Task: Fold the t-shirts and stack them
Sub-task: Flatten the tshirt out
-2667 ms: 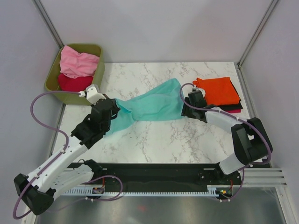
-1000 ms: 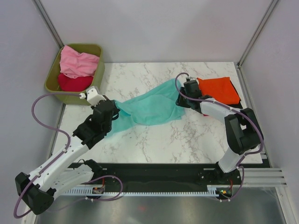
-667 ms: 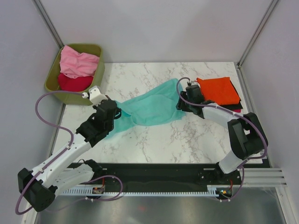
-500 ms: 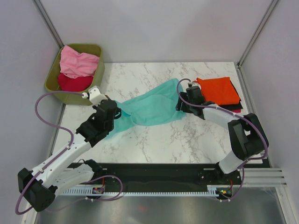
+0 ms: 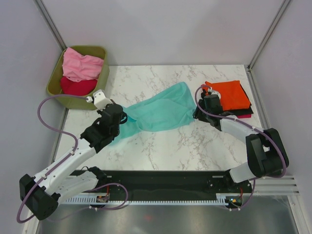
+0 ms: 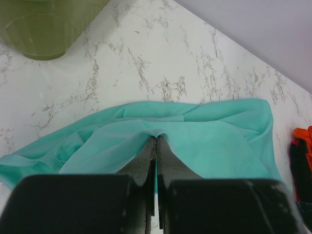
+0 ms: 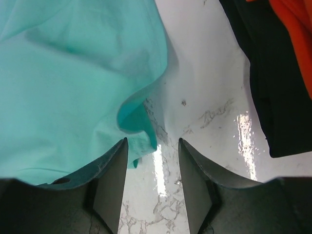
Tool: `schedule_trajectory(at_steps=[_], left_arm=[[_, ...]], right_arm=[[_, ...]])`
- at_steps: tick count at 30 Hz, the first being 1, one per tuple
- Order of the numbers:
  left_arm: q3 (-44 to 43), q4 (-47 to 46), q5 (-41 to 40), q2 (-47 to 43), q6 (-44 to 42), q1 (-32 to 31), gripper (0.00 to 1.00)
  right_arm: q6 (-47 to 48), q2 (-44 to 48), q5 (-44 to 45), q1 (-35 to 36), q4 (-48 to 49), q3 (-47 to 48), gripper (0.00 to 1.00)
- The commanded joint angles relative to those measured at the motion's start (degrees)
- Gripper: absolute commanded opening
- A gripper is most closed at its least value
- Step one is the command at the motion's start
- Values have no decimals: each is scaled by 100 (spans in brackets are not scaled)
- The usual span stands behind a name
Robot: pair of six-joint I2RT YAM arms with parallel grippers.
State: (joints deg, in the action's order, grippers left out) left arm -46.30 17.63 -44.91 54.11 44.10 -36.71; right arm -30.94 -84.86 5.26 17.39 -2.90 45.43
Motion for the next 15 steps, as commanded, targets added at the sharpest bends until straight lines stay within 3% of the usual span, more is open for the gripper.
schedule_trajectory(at_steps=[1,9,15], left_arm=[[-72,-163,-273,3,90,23,2],[-81,-163,-238,-67,64,23,2],[-81,-154,-212,-58,64,32,2]], right_arm=[[-149,93,-384,-86,246,-148,55],[-316,-311,-938,-95,658,-228,64],[-351,-672,-983,-95,738,-131,60]])
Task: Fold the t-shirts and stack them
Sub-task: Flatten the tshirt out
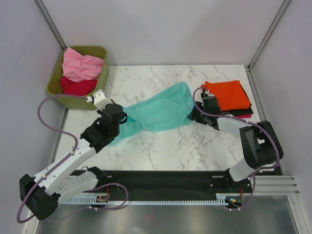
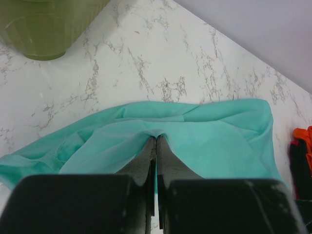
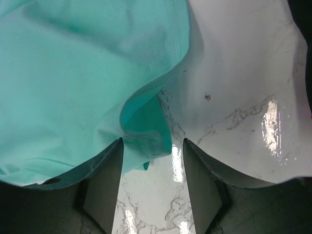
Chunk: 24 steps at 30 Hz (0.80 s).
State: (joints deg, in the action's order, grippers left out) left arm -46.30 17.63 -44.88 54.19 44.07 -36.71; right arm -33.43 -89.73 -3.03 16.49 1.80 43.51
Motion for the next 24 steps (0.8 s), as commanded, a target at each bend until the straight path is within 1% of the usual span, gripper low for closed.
schedule_trajectory(at_steps=[1,2,3,4,5,7,8,10,16,20,22,23,24], left_arm=[[-81,-163,-205,-67,66,32,2],[-81,-163,-205,-76,66,23,2],[-81,-154,-205,-84,66,32,2],[-63,-163,-205,-93,66,23,2],[-63,-154,-205,-119,75,23,2],[-63,-163,-205,-128,66,23,2],[-63,-163,-196,-137,57,15,2],[-63,-163,-179,-163,31,15,2],[-133,-146,76,-287,-74,15,2],[-379,144,260,-330,13,23,2],[-738,504,340,-348,66,23,2],[-896,653,383,-383,66,32,2],[-1255,793,401,-418,40,32,2]], right_arm=[[-102,-228,-163,-6,285,79,59],[-120,-264,-198,-6,303,105,56],[-111,-334,-216,-6,320,123,46],[-120,-343,-233,-6,321,140,42],[-102,-326,-225,-14,321,158,31],[-102,-221,-181,-6,303,106,23],[-102,-63,-146,-6,294,88,13],[-93,122,3,-6,215,27,0],[-6,922,415,-14,-109,35,0],[108,1641,838,-6,-767,315,0],[205,1853,1022,-6,-1066,709,0],[249,2037,1032,-14,-1399,868,0],[267,2134,1050,-6,-1567,1035,0]])
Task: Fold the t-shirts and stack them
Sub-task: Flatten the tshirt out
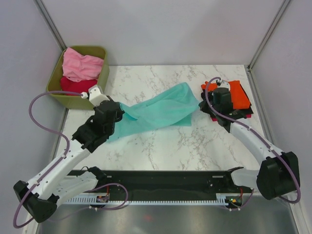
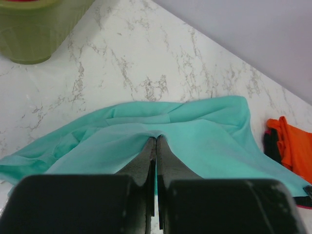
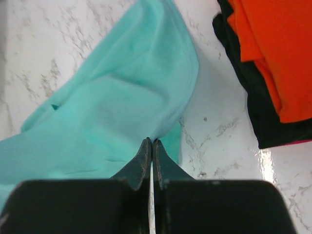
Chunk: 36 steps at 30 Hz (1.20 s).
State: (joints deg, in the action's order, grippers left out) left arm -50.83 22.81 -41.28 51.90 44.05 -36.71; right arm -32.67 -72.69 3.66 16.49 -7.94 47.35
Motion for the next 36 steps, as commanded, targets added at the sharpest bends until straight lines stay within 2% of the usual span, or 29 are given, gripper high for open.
schedule_trajectory(at_steps=[1,6,9,13,18,23,27,31,36], left_arm=[[-1023,573,41,-276,-2,23,2],[-2621,1076,128,-724,-632,23,2],[-3703,1348,523,-857,-1125,15,2],[-4627,1393,1102,-1076,-1294,23,2],[-5551,1384,1587,-849,-1277,23,2],[-5938,1393,1395,-488,-1233,23,2],[-5737,1402,859,-251,-1084,23,2],[-5386,1376,280,328,-1066,23,2],[-4727,955,-398,1382,-1057,128,2]], right_arm=[[216,544,372,-6,-751,931,0],[252,1545,337,-6,-1551,1662,0],[313,2108,188,-6,-1859,2137,0],[340,2828,-6,-6,-2053,2742,0],[366,3102,-120,-6,-2325,3577,0],[410,2910,-190,-14,-2475,4071,0],[436,2593,-41,-14,-2563,4107,0],[419,1997,354,-6,-2545,3634,0],[375,1048,845,-14,-2028,2781,0]])
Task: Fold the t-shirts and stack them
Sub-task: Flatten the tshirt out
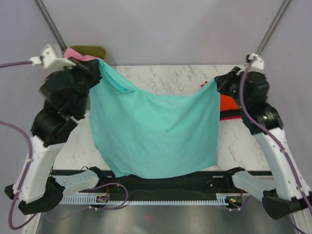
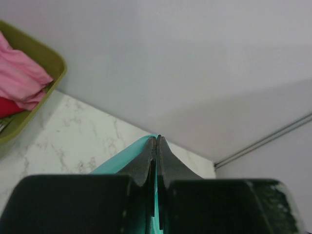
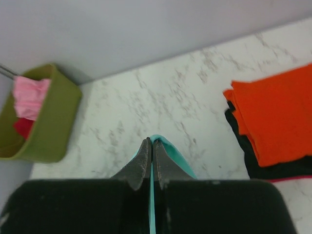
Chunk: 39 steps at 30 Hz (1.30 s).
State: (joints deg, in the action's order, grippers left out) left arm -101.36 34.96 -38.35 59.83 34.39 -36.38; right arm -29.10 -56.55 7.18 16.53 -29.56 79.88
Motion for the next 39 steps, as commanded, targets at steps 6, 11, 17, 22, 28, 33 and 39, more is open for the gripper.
schedule_trajectory(at_steps=[6,11,17,22,28,33,39], left_arm=[[881,-507,643,1793,1103,1676,2],[874,-1385,934,3357,1019,2311,2],[-704,-2485,1084,5454,97,2522,2],[-2421,-2864,1716,6899,-837,2610,97],[-2478,-2635,1857,6701,-1040,2619,93],[-722,-2301,2155,5454,-443,2601,87],[1994,-2134,2192,3178,93,2434,84]], right_arm=[[-604,-2200,293,-229,1311,-842,0],[-842,-3860,424,-247,1883,-193,0],[-834,-5900,337,-326,2174,1555,0],[-571,-7078,214,-475,2376,2936,75],[-473,-6756,231,-476,2385,2570,81],[-596,-5634,12,-458,2323,910,72],[-307,-3859,108,-335,2279,-1610,68]])
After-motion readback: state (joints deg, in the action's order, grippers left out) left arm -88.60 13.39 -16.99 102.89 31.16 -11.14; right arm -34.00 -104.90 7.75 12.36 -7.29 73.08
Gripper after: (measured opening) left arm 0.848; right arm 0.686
